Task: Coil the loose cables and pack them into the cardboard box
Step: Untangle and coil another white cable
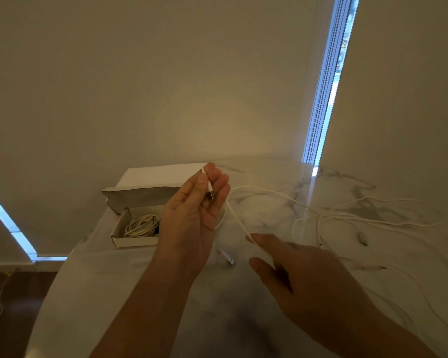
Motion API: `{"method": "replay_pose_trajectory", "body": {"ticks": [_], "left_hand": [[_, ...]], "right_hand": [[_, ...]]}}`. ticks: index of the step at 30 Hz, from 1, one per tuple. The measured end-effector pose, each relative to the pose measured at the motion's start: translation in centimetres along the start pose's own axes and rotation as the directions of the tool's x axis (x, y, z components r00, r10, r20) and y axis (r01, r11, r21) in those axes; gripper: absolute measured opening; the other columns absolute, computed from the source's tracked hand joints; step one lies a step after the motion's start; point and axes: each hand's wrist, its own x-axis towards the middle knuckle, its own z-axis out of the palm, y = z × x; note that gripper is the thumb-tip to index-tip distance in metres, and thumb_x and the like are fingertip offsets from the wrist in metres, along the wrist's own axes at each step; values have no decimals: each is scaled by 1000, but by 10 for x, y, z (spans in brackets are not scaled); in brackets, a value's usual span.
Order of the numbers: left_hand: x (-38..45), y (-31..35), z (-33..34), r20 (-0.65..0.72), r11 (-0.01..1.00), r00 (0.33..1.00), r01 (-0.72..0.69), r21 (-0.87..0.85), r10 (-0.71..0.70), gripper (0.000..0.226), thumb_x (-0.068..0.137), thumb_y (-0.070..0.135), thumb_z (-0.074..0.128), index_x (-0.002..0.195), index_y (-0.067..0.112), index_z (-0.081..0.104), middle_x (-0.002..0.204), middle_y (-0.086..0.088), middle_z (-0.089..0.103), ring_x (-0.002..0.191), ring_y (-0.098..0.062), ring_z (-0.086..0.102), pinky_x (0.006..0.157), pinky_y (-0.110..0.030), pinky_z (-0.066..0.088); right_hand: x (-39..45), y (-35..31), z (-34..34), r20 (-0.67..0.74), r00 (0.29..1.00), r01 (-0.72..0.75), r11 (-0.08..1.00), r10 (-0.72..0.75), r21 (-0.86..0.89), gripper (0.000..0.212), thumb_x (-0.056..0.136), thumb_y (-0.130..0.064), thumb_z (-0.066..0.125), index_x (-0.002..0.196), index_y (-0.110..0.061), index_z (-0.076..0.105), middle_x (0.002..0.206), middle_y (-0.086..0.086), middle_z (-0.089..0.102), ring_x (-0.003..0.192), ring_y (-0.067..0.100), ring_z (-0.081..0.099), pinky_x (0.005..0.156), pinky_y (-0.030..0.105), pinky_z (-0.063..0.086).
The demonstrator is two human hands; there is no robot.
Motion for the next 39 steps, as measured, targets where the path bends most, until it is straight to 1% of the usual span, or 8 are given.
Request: {"method": "replay_pose_trajectory", "body": {"ticks": [3, 7, 12, 17, 19, 23, 32, 39], "left_hand": [[-2, -2, 1, 12, 996, 999, -33, 80, 32, 29, 100, 6, 47, 126, 0, 59, 113, -13, 73, 108, -23, 70, 90, -31, 57], [-7, -8, 0, 90, 925, 991, -123, 360, 97, 34, 100, 7, 49, 133, 4, 57, 114, -8, 73, 110, -22, 69, 94, -29, 55], [-16, -18, -1, 318, 608, 942, -317, 728, 111, 32, 102, 12, 48, 131, 23, 58, 108, 3, 74, 103, -9, 70, 91, -24, 55], [-27, -29, 1, 449, 345, 893, -419, 840, -8, 24, 102, 21, 47, 119, 27, 64, 92, 8, 73, 89, 0, 68, 81, -11, 51], [-30, -32, 3, 436, 318, 898, -397, 861, -58, 25, 103, 22, 45, 119, 28, 63, 86, 9, 71, 83, -1, 67, 77, -11, 50], [-32, -38, 4, 427, 337, 897, -369, 866, -114, 27, 105, 22, 39, 103, 22, 66, 76, 3, 62, 67, -9, 57, 65, -24, 48], [-27, -36, 9, 329, 608, 892, -79, 790, -312, 38, 102, 4, 34, 102, 3, 73, 69, 1, 59, 60, -5, 49, 57, -16, 42], [-29, -31, 13, 381, 862, 803, 298, 409, -459, 37, 99, 10, 38, 120, -8, 63, 74, -5, 50, 62, -10, 42, 64, -23, 41]], "right_hand": [[-2, -4, -3, 23, 998, 54, 997, -53, -55, 35, 93, -52, 41, 122, -39, 54, 71, -21, 59, 50, 5, 55, 45, 24, 50], [-3, -7, -9, 14, 994, 109, 989, -108, -102, 20, 92, -47, 45, 103, -37, 59, 69, -19, 61, 48, 4, 52, 42, 17, 44], [-1, 0, -27, -139, 987, 71, 994, -82, -84, 21, 95, -44, 41, 92, -35, 59, 68, -19, 57, 54, 2, 50, 47, 16, 43], [4, 15, -33, -265, 963, 30, 998, -42, -51, 22, 95, -42, 43, 95, -33, 63, 83, -19, 63, 70, -1, 48, 60, 5, 34], [4, 23, -35, -295, 955, -3, 999, -7, -33, 20, 95, -44, 46, 95, -34, 63, 83, -22, 58, 72, -4, 44, 62, 3, 33], [7, 41, -38, -395, 917, -54, 999, 51, 2, 15, 87, -43, 60, 86, -29, 64, 63, -25, 41, 64, -8, 45, 64, 3, 36], [14, 67, -24, -422, 904, -79, 997, 69, -6, 24, 95, -38, 51, 101, -22, 68, 88, -16, 47, 78, 2, 43, 72, 3, 31], [18, 79, -15, -397, 897, -160, 980, 193, 115, 16, 99, -30, 51, 102, -26, 66, 91, -11, 59, 79, 4, 51, 71, 6, 35]]}}
